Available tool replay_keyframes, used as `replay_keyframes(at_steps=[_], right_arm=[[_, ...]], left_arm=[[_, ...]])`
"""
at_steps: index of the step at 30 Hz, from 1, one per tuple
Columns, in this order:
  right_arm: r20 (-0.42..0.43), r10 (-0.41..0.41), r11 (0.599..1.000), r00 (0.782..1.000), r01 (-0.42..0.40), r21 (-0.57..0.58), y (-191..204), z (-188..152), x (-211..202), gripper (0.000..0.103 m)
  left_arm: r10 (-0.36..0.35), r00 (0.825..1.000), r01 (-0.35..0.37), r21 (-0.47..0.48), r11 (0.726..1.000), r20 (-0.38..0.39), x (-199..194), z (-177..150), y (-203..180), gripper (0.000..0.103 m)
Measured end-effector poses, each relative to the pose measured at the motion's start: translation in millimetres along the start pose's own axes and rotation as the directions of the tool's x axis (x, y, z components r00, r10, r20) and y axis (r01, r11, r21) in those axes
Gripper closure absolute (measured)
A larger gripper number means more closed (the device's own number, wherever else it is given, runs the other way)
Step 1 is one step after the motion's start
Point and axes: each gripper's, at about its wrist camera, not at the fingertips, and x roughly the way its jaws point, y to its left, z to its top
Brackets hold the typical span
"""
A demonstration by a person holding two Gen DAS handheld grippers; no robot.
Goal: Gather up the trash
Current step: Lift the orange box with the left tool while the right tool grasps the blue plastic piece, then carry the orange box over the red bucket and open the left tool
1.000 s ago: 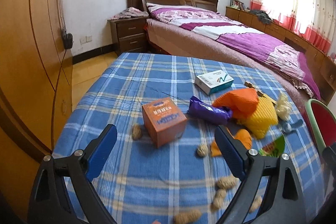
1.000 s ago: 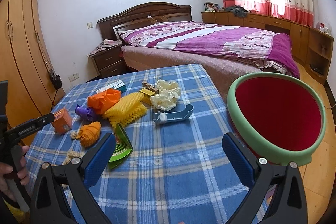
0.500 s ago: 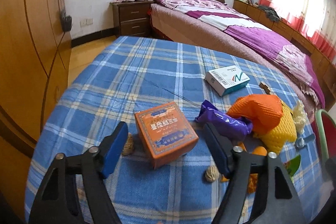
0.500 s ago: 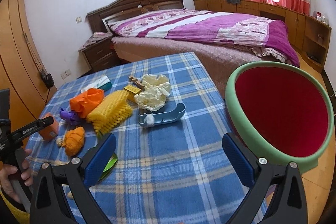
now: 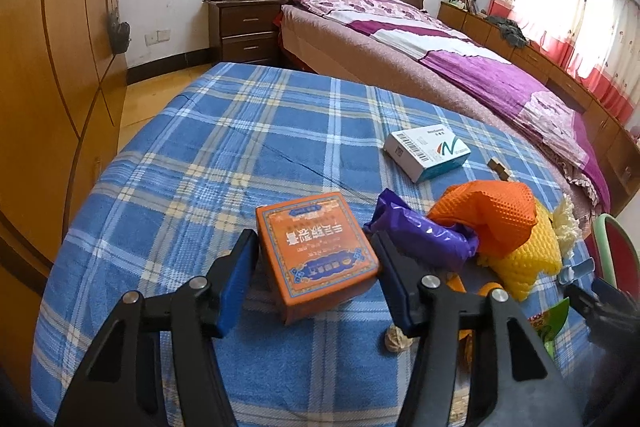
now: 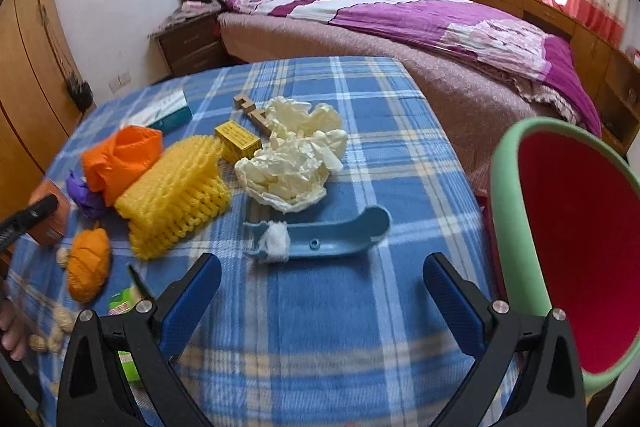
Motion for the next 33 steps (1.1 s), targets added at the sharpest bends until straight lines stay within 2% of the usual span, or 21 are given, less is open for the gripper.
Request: replay_keyframes(at_steps=[7, 12, 20, 33], right_arm=[[-0.011, -0.013, 0.999, 1.0, 0.013, -0.043, 4.3, 9.1, 9.3, 0.003], [-0.019, -0.003, 0.998, 1.0, 0.002, -0.061, 5.6, 10.6, 11.8, 0.028], [0.004, 0.041, 0.999, 0.999, -0.041, -0.011, -2.1, 6.4, -3.5, 0.028], [0.084, 0.102, 0.993, 0.991, -0.107, 0.052, -12.8, -7.3, -73.7, 0.028]], left_arm=[[-0.004, 0.999, 0.004, 0.019, 1.0, 0.034, -7.9, 1.8, -1.9, 0.043], [-0.015, 0.999, 0.014, 0.018, 1.0, 0.039, -11.7, 3.2, -2.1, 0.043], [-0.038, 0.997, 0.036, 0.03, 0.999, 0.068, -33.8, 2.5, -5.8, 0.043], [-0.105, 0.988, 0.096, 0.081, 0.992, 0.114, -85.8, -4.3, -31.8, 0.043]])
